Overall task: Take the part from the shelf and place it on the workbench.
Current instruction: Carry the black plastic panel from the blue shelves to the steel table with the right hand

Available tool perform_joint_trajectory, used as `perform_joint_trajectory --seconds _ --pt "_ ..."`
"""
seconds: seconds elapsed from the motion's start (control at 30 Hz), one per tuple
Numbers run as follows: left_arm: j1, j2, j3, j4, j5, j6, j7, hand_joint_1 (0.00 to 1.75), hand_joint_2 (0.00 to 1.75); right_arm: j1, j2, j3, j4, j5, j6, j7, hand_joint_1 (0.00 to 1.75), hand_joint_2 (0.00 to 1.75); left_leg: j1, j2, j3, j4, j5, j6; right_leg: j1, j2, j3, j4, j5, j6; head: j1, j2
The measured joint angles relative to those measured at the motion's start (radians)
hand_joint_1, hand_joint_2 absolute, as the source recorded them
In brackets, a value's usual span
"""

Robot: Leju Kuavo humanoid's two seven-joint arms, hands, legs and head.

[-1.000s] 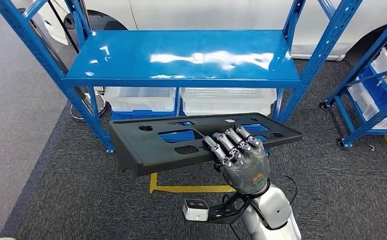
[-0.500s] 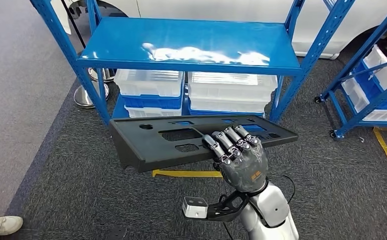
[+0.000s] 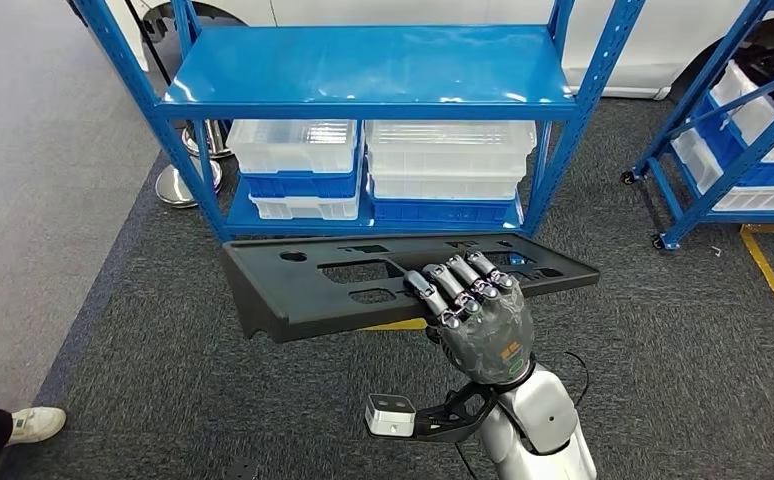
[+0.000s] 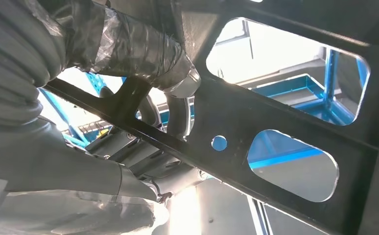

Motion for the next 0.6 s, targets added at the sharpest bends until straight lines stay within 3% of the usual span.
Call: perform_joint_trajectory --seconds 0.03,0.1,0.17,0.2,0.23,0.3,0.33,0.43,0.47,0.5,0.53,0.6 --pt "0.0 0.0 0.0 0.0 0.0 0.0 0.0 0.0 1.75 0.001 0.0 -0.001 0.001 0.0 0.0 -0.001 1.75 1.75 0.0 0.0 0.02 0.005 0.028 -0.001 0.0 0.0 -0.018 0.004 0.012 0.002 0.0 0.0" --pt "-0.001 0.0 0.0 0.0 -0.002 0.0 0.0 0.0 1.75 0.001 0.0 -0.002 0.001 -0.002 0.0 -0.003 1.75 1.75 0.0 0.0 0.113 -0.086 0.071 0.004 0.0 0.0 -0.052 0.014 0.032 0.008 0.0 0.0" --pt "-0.005 0.0 0.0 0.0 -0.007 0.0 0.0 0.0 1.75 0.001 0.002 -0.002 0.001 -0.004 0.0 -0.005 1.75 1.75 -0.004 -0.002 0.222 -0.237 0.045 0.015 0.002 0.0 -0.072 0.023 0.049 0.018 0.0 0.0" --pt "-0.006 0.0 0.0 0.0 -0.01 0.0 0.0 0.0 1.75 0.001 0.003 -0.003 0.0 -0.006 0.0 -0.007 1.75 1.75 -0.007 -0.003 0.251 -0.285 0.028 0.021 0.003 -0.001 -0.076 0.024 0.059 0.023 0.001 0.0" --pt "-0.007 0.0 0.0 0.0 -0.012 0.0 0.0 0.0 1.75 0.001 0.004 -0.003 0.0 -0.008 0.0 -0.009 1.75 1.75 -0.01 -0.003 0.26 -0.31 0.021 0.029 0.003 -0.002 -0.079 0.022 0.069 0.029 0.001 0.0" --pt "-0.005 0.0 0.001 0.0 -0.015 0.0 0.0 0.0 1.75 0.002 0.005 -0.004 0.001 -0.011 0.0 -0.012 1.75 1.75 -0.008 0.0 0.246 -0.315 0.036 0.047 0.001 -0.001 -0.087 0.024 0.069 0.041 0.001 0.0" --pt "-0.004 0.001 0.001 0.0 -0.017 0.001 -0.001 0.0 1.75 0.002 0.005 -0.005 0.001 -0.011 0.0 -0.013 1.75 1.75 -0.007 0.002 0.238 -0.318 0.045 0.058 -0.001 0.0 -0.097 0.042 0.045 0.045 0.001 0.0" --pt "-0.002 0.001 0.002 0.0 -0.024 0.002 -0.004 0.0 1.75 0.004 0.005 -0.01 0.003 -0.013 0.0 -0.017 1.75 1.75 -0.007 0.005 0.206 -0.318 0.075 0.075 -0.004 0.004 -0.149 0.202 -0.087 0.054 0.002 0.0" --pt "-0.001 0.001 0.002 0.0 -0.026 0.001 -0.005 0.0 1.75 0.005 0.005 -0.012 0.006 -0.014 0.0 -0.019 1.75 1.75 -0.007 0.005 0.194 -0.316 0.084 0.075 -0.005 0.004 -0.161 0.26 -0.108 0.056 0.002 0.0" --pt "0.0 0.001 0.002 0.0 -0.028 0.001 -0.006 0.0 1.75 0.006 0.005 -0.013 0.008 -0.014 0.0 -0.02 1.75 1.75 -0.008 0.005 0.181 -0.313 0.092 0.074 -0.005 0.004 -0.161 0.292 -0.105 0.057 0.001 0.0" --pt "0.001 0.001 0.002 0.0 -0.029 0.001 -0.006 0.0 1.75 0.007 0.005 -0.014 0.009 -0.014 0.0 -0.021 1.75 1.75 -0.008 0.005 0.17 -0.31 0.098 0.073 -0.006 0.004 -0.142 0.289 -0.086 0.056 0.001 0.0" --pt "0.001 0.001 0.002 0.0 -0.029 0.0 -0.006 0.0 1.75 0.007 0.005 -0.016 0.01 -0.014 0.0 -0.021 1.75 1.75 -0.009 0.004 0.153 -0.301 0.106 0.069 -0.004 0.004 -0.051 0.175 -0.047 0.047 0.001 0.0"
